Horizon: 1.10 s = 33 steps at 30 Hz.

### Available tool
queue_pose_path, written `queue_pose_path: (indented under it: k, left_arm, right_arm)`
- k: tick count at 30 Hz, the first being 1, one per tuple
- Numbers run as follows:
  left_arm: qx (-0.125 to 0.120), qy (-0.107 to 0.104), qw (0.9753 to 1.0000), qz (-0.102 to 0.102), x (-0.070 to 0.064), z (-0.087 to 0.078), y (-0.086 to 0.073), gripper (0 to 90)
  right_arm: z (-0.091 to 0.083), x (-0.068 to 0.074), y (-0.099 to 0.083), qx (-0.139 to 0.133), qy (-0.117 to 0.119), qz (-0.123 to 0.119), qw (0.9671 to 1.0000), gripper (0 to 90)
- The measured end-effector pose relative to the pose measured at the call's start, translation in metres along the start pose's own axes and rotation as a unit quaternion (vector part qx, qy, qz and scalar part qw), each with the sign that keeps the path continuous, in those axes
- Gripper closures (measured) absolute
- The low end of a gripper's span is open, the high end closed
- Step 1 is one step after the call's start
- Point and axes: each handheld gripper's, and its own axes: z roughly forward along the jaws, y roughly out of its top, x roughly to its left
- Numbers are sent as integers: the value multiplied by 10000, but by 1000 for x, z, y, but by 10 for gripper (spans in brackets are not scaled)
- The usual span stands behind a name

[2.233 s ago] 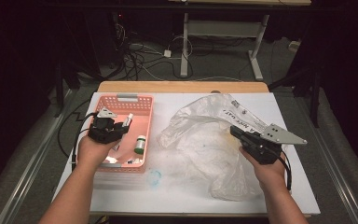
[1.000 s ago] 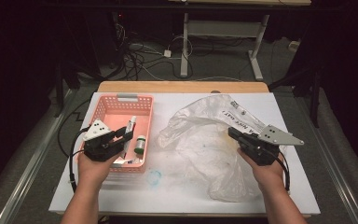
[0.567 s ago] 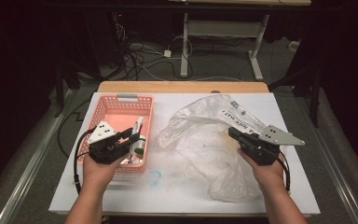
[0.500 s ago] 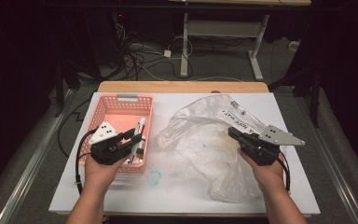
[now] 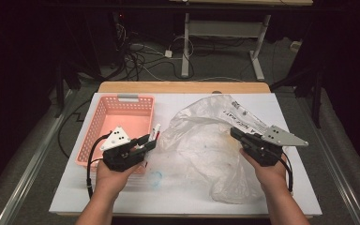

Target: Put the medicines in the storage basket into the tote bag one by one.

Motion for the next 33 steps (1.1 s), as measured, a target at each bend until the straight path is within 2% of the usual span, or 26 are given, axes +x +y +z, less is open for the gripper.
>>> queue_pose_path:
  k: [9, 15, 24, 28, 29, 33]
  left_arm:
    - [81, -351, 9990, 247, -29, 21, 0, 675]
    - [167, -491, 9979, 385, -38, 36, -2, 675]
    - [219, -543, 9977, 331, -46, 52, -5, 675]
    - [292, -515, 9977, 337, -52, 73, -3, 675]
    - [292, -515, 9977, 337, -52, 73, -3, 675]
    - [345, -524, 9973, 369, -58, 97, 0, 675]
  right_arm:
    - [-1, 1, 1, 2, -17, -23, 10000, 900]
    - [0, 1, 1, 4, -6, -36, 10000, 900]
    - [0, -1, 1, -21, 18, 11, 10000, 900]
    - [1, -1, 1, -28, 74, 43, 10000, 900]
    - [2, 0, 0, -31, 71, 44, 10000, 900]
    - [2, 1, 0, -2, 54, 36, 10000, 900]
